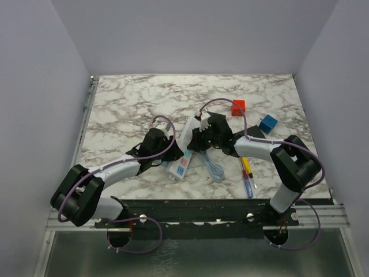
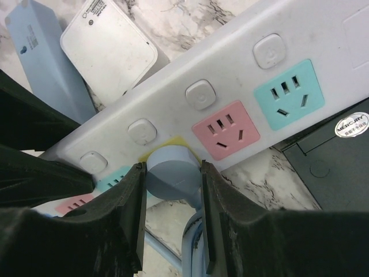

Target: Pull the plug off the socket

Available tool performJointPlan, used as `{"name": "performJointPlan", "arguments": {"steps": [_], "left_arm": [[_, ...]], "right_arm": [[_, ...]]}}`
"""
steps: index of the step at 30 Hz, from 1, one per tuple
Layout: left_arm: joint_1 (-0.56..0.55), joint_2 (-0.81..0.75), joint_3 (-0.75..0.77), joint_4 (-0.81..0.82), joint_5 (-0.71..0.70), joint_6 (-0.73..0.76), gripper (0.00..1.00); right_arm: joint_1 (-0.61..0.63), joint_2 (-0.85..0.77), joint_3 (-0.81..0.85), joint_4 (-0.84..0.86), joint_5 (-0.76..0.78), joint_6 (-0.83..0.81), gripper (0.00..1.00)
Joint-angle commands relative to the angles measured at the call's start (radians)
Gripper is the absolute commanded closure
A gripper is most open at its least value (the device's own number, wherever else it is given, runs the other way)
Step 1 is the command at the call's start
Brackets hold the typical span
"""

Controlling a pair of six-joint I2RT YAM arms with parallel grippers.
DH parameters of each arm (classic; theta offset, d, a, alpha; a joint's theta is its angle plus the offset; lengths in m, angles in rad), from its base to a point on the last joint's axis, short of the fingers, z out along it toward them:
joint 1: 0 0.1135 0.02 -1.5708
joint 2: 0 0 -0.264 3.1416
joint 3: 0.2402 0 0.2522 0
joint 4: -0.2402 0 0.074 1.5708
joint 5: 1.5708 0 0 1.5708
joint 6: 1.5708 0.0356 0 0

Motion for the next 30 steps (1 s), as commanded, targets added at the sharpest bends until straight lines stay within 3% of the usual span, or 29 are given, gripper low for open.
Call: {"name": "performJointPlan", "arguments": {"steps": [1,19,30], "left_arm": [[0.008,0.053,-0.006,-0.147,-0.118,0.003,1.00],[0.007,0.088,0.006,-0.181,-0.183,0.005,1.00],[0.007,0.082,-0.010,-0.188,-0.186,0.021,1.00]], "right_arm": [[0.034,-0.092,-0.072,-0.034,0.145,0.049,1.00],[0.212,-0.188,-0.018,-0.107,0.372,0.027,1.00],[0.184,-0.169,0.066,-0.215,0.404,0.082,1.00]]}}
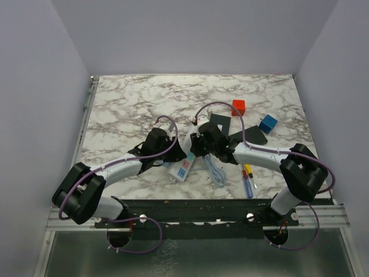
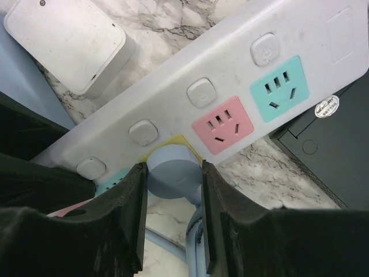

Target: Pull the plug off the socket

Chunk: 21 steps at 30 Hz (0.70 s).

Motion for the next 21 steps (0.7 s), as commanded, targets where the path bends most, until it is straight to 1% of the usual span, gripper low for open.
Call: {"name": "performJointPlan", "arguments": {"steps": [1,6,12,21], "left_arm": [[0.027,0.048,-0.044,-0.159,-0.223,0.041,1.00],[0.025,0.047,-0.054,-0.159,-0.213,0.048,1.00],[0.025,0.052,-0.052,-0.159,-0.214,0.052,1.00],[0.024,0.051,-0.055,-0.160,-0.231,0.051,1.00]], "right_arm": [[-0.021,-0.037,0.088,-0.066,-0.043,0.047,1.00],[-0.132,0.005,0.095,-0.064,-0.200,0.049,1.00],[-0.225,0.053,0.119,-0.062,-0.326,0.048,1.00],[-0.235,-0.003,0.129,-0.104,-0.330,0.032,1.00]]}}
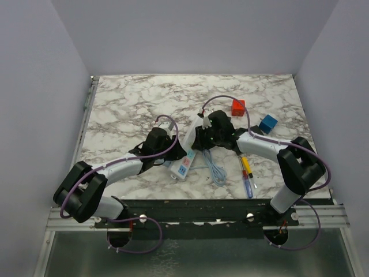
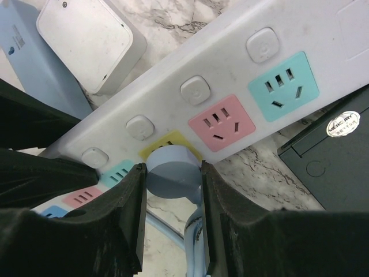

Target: Pull the plug off the socket

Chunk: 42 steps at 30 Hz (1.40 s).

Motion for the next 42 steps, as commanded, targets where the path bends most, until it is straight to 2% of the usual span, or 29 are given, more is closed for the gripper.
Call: {"name": "performJointPlan", "arguments": {"steps": [1,18,22,27,31,37,42], "left_arm": [[0.025,0.038,-0.053,-0.196,-0.206,0.046,1.00],[0.024,0.029,-0.045,-0.196,-0.207,0.033,1.00],[0.024,0.002,-0.032,-0.189,-0.193,0.021,1.00],[0.025,-0.077,0.000,-0.164,-0.164,0.002,1.00],[0.027,-0.121,0.035,-0.158,-0.164,-0.013,1.00],[0.049,-0.123,0.081,-0.124,-0.172,-0.021,1.00],[0.089,-0.056,0.118,-0.048,-0.156,-0.043,1.00]], "right_arm": [[-0.039,-0.074,0.047,-0.025,0.017,0.021,1.00],[0.001,-0.136,0.021,-0.012,0.103,0.043,1.00],[0.001,-0.196,0.023,-0.061,0.177,0.048,1.00],[0.001,-0.312,0.020,-0.149,0.344,0.082,1.00],[0.001,-0.379,0.013,-0.207,0.390,0.081,1.00],[0.001,-0.435,-0.019,-0.259,0.337,0.081,1.00],[0.001,-0.458,-0.080,-0.253,0.234,0.084,1.00]]}}
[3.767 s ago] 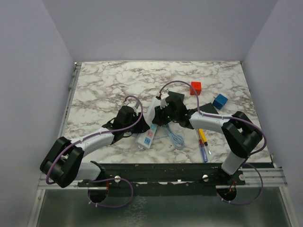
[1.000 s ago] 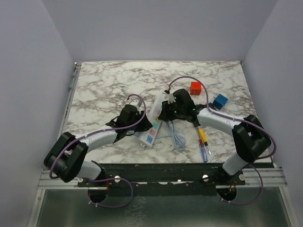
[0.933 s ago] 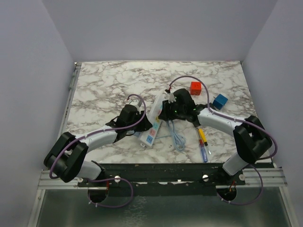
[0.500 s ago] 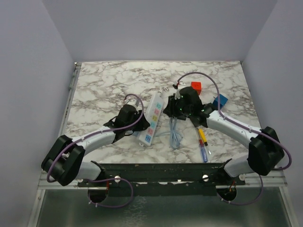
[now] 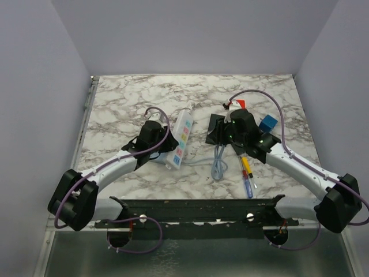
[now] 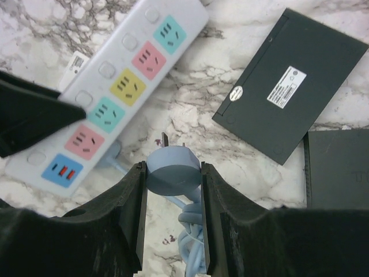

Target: Pull the plug off the socket

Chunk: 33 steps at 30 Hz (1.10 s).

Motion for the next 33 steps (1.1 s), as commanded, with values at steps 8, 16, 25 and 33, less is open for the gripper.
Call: {"name": "performJointPlan", "arguments": {"steps": [8,16,25,33], "left_arm": [[0.056,0.237,0.146,0.196,0.014,-0.029,1.00],[0.056,0.454,0.305,0.259,0.061,-0.024,1.00],[0.062,0.629,0.438,0.267,0.024,0.001,1.00],[0.067,0.675,0.445,0.228,-0.004,0.002,0.84]], "right_arm": [[-0.001,-0.037,-0.150,-0.009,-0.184,0.021,1.00],[0.008,-0.009,-0.166,0.053,-0.225,0.030,1.00],[0.061,0.081,-0.112,0.087,-0.162,0.004,1.00],[0.130,0.187,-0.071,0.108,0.016,0.008,1.00]]}}
